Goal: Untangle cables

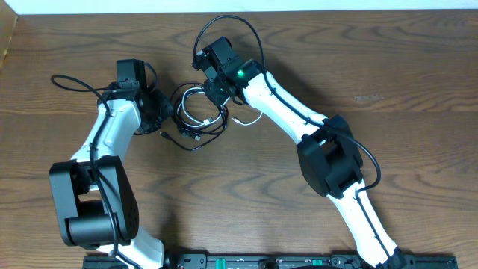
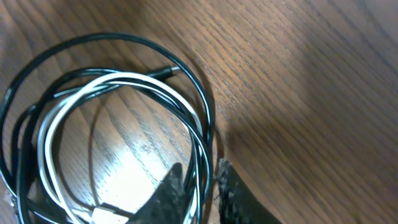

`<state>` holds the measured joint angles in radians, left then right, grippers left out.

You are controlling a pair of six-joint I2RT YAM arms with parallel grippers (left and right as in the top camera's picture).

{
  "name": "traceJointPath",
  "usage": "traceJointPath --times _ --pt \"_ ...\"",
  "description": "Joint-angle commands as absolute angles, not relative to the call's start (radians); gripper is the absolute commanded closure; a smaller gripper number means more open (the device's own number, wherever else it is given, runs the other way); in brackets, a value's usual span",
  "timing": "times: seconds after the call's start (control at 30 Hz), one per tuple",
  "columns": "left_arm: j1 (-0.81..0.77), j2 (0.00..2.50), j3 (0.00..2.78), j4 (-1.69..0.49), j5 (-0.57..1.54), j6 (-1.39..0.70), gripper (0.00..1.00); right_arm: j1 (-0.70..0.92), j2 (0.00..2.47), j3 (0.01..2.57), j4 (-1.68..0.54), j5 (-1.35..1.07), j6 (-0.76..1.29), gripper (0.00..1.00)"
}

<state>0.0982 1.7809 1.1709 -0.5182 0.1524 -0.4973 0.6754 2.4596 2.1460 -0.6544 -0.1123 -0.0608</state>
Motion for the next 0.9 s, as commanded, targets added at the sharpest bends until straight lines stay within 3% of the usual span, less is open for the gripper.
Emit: traceJointPath --times 0.0,0.3,0.87 --pt "0.099 1.792 1.167 -0.519 0.157 -0.492 0.57 0.662 2.429 2.148 -0.655 -0.094 -0.058 0.80" --pt "0.099 1.792 1.167 -0.519 0.157 -0.492 0.57 0.662 2.500 2.144 -0.591 -0.020 -0.058 0.93" --pt "0.099 1.792 1.167 -0.519 0.157 -0.492 0.57 0.690 2.543 2.143 -0.664 -0.038 -0.052 0.94"
